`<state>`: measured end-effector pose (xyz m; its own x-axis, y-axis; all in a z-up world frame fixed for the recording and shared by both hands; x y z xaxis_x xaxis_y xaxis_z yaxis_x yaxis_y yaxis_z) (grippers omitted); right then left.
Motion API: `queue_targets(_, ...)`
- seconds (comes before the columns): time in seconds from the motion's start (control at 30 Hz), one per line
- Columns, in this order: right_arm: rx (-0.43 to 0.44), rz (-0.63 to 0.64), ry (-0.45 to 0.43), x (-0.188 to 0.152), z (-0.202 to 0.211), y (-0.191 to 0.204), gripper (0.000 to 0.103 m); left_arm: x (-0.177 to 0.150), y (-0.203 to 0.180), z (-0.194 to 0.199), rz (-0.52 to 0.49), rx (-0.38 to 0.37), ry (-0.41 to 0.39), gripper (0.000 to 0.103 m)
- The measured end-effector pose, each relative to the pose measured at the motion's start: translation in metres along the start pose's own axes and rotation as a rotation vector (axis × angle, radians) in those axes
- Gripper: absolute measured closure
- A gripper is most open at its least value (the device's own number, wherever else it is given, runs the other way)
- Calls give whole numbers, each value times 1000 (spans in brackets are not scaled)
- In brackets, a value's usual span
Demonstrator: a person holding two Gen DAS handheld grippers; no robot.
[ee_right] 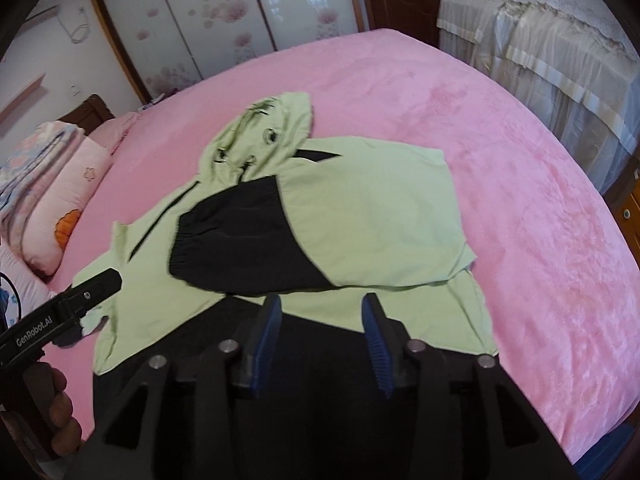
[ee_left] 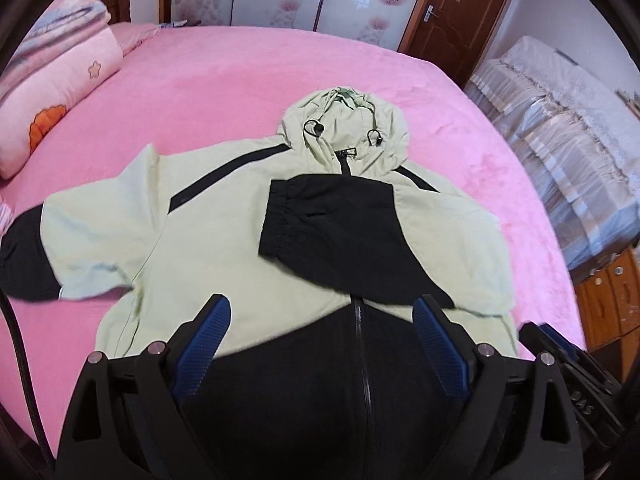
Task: Fold large clothes
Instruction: 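Release the cuff and move the left gripper to the other black cuff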
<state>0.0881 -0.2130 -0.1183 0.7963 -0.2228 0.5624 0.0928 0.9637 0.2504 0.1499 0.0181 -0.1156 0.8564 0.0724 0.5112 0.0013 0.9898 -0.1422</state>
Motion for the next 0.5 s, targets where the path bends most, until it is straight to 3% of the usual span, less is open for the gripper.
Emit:
queue_targets(0.13, 51, 58, -12, -6, 16, 39, 59, -14, 22, 27, 1, -7, 29, 11)
queue_targets(0.27, 69, 130, -28, -14, 27, 79, 59, -25, 49, 58, -19, 32, 15, 11)
queue_targets(0.5, 139, 259, -1, -34, 29, 154, 59, -35, 116, 97, 34, 51, 29, 11)
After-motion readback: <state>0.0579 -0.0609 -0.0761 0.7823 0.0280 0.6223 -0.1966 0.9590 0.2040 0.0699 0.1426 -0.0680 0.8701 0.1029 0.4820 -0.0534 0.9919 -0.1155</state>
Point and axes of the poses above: each gripper's, at about its wrist camera, not at the fingertips, and z roughly against the way its jaws point, y to its left, x to its top, the point moved 4 cm from there along -z, roughly the way its jaws point, and after that the axes turned 6 degrees about x, right-handed, at the moved point
